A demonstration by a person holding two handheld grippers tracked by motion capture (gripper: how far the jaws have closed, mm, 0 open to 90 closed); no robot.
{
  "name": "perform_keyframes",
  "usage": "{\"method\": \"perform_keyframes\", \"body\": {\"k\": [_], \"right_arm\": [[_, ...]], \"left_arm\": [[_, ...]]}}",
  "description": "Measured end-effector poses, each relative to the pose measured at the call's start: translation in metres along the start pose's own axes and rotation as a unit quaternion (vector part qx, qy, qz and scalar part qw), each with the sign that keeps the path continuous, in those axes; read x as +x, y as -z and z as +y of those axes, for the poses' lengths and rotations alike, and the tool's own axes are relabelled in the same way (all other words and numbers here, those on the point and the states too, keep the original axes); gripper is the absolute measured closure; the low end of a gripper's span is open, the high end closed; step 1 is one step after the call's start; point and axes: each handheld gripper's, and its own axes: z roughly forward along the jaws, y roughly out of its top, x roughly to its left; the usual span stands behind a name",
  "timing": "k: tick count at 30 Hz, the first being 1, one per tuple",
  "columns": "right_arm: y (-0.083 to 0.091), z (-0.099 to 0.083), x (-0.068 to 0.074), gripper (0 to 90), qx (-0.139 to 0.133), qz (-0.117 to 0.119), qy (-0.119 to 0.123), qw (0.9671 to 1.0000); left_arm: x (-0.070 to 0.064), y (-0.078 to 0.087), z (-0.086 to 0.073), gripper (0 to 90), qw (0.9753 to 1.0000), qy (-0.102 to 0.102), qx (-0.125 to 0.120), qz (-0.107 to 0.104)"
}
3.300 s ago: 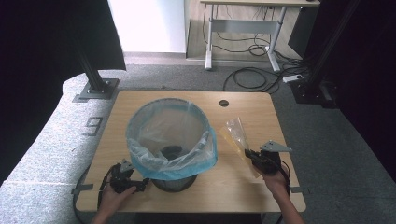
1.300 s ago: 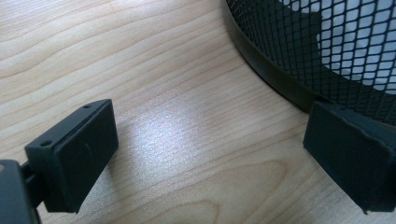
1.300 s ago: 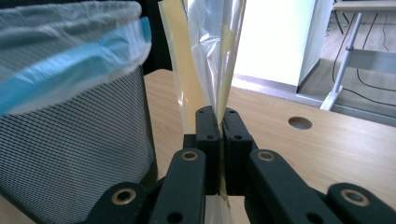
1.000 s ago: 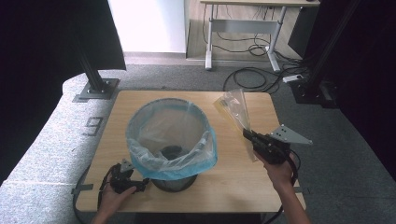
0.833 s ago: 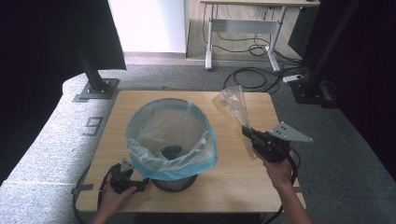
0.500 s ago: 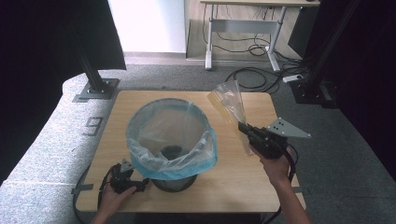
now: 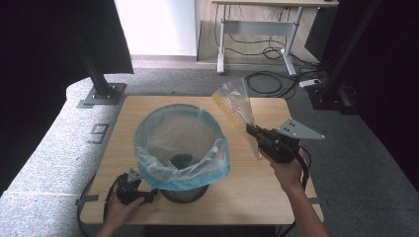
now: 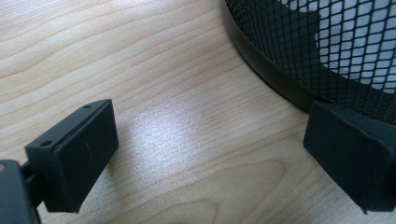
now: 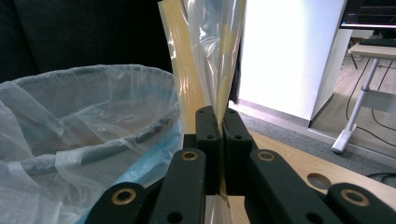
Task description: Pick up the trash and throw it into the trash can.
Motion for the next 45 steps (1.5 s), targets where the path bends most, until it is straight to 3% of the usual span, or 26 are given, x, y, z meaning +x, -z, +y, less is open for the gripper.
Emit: {"method": "perform_keyframes", "body": {"k": [25,45], "right_arm": [[-0.030,0.024,0.019,87.1,-0.005,0.031,0.008,0.9995],[-0.048,0.033,0.028,87.1,0.003,0.040,0.016,0.9991]], "left_arm": [[0.000,0.000,0.000,2.7,1.0000,0.000,0.000,0.000],[-0.001,0.000,0.000,2.6,1.0000,-0.002,0.001,-0.002]]}}
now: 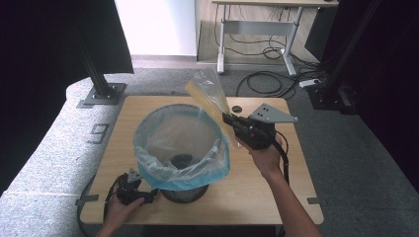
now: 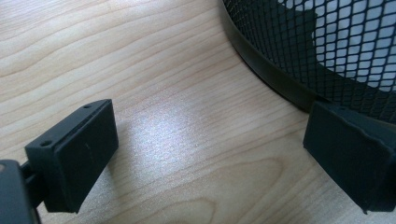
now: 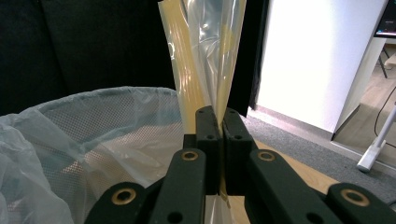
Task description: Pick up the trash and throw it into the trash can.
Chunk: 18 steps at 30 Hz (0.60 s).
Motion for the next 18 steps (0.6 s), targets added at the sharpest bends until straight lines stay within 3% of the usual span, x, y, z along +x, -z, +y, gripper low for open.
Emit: {"method": "perform_keyframes", "body": {"k": [18], "right_arm": [[-0.021,0.007,0.009,87.1,0.002,0.015,0.001,0.9999]], "left_arm": [[0.000,0.000,0.000,2.7,1.0000,0.000,0.000,0.000]]}}
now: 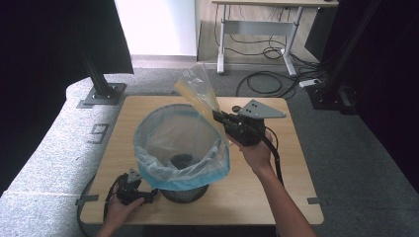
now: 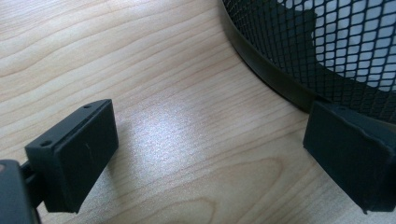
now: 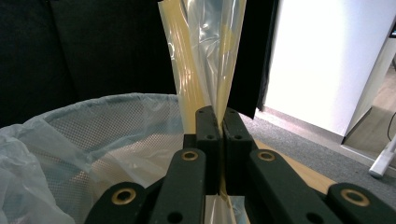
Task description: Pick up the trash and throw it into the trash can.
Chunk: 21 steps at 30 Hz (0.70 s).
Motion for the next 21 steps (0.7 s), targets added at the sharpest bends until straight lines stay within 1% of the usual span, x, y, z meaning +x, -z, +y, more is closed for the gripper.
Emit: {"method": "perform_keyframes", "body": {"k": [2,7,12,14,21], "right_arm": [[-0.004,0.001,0.002,87.1,0.003,0.003,0.002,1.0000],[-0.009,0.004,0.003,87.1,0.004,0.005,0.004,1.0000],[-0.015,0.005,0.008,87.1,0.014,0.007,0.012,0.9998],[-0.018,0.006,0.009,87.1,0.010,0.009,0.010,0.9999],[-0.023,0.010,0.011,87.1,0.011,0.011,0.012,0.9998]], "left_arm": [[0.000,0.000,0.000,2.7,1.0000,0.000,0.000,0.000],[0.000,0.000,0.000,2.7,1.0000,0.000,0.000,0.000],[0.000,0.000,0.000,2.7,1.0000,0.000,0.000,-0.001],[0.000,0.000,0.000,2.7,1.0000,-0.001,-0.001,0.000],[0.000,0.000,0.000,2.7,1.0000,-0.001,-0.001,0.000]]}}
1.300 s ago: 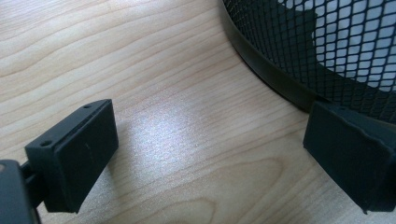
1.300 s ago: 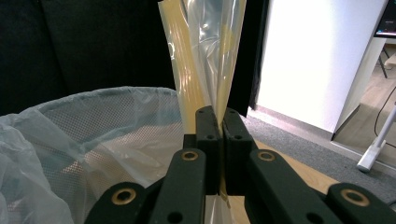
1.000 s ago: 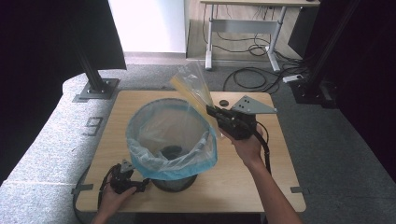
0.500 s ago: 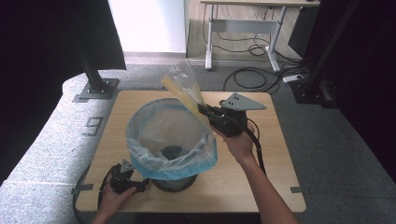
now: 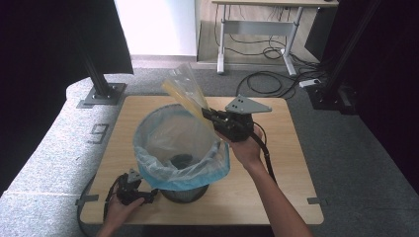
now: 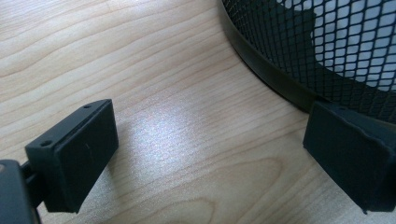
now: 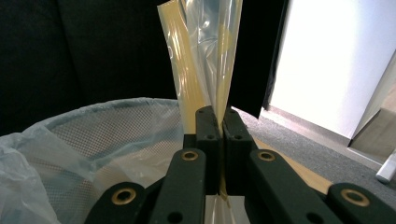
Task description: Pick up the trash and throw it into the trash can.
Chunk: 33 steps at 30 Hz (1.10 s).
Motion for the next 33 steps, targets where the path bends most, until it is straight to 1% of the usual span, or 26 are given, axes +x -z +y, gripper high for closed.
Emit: {"method": "perform_keyframes", "body": {"k": [10,16,17,23,25,30,32,33], "right_arm": [[-0.008,0.010,0.009,87.1,-0.004,0.010,0.008,0.9999],[-0.016,0.014,0.014,87.0,-0.002,0.015,0.010,0.9998],[-0.019,0.015,0.016,87.1,-0.001,0.018,0.011,0.9998],[-0.027,0.016,0.020,87.0,0.004,0.021,0.015,0.9996],[-0.031,0.015,0.021,87.0,0.006,0.024,0.013,0.9996],[-0.034,0.014,0.021,86.9,0.007,0.024,0.011,0.9996],[-0.035,0.014,0.022,85.9,0.007,0.025,0.011,0.9996],[-0.035,0.014,0.022,83.3,0.007,0.025,0.011,0.9996]], "left_arm": [[0.000,0.000,0.000,2.7,1.0000,0.000,0.000,0.000],[0.000,0.000,0.000,2.7,1.0000,0.000,0.000,-0.001],[0.000,0.000,0.000,2.7,1.0000,0.000,0.000,0.000],[0.000,0.000,0.000,2.7,1.0000,0.000,0.000,-0.001],[0.000,0.000,0.000,2.7,1.0000,0.000,0.000,-0.001],[0.000,0.000,0.000,2.7,1.0000,0.000,0.000,-0.001],[0.000,0.000,0.000,2.7,1.0000,-0.001,0.000,-0.001],[0.000,0.000,0.000,2.7,1.0000,-0.001,0.000,-0.001]]}}
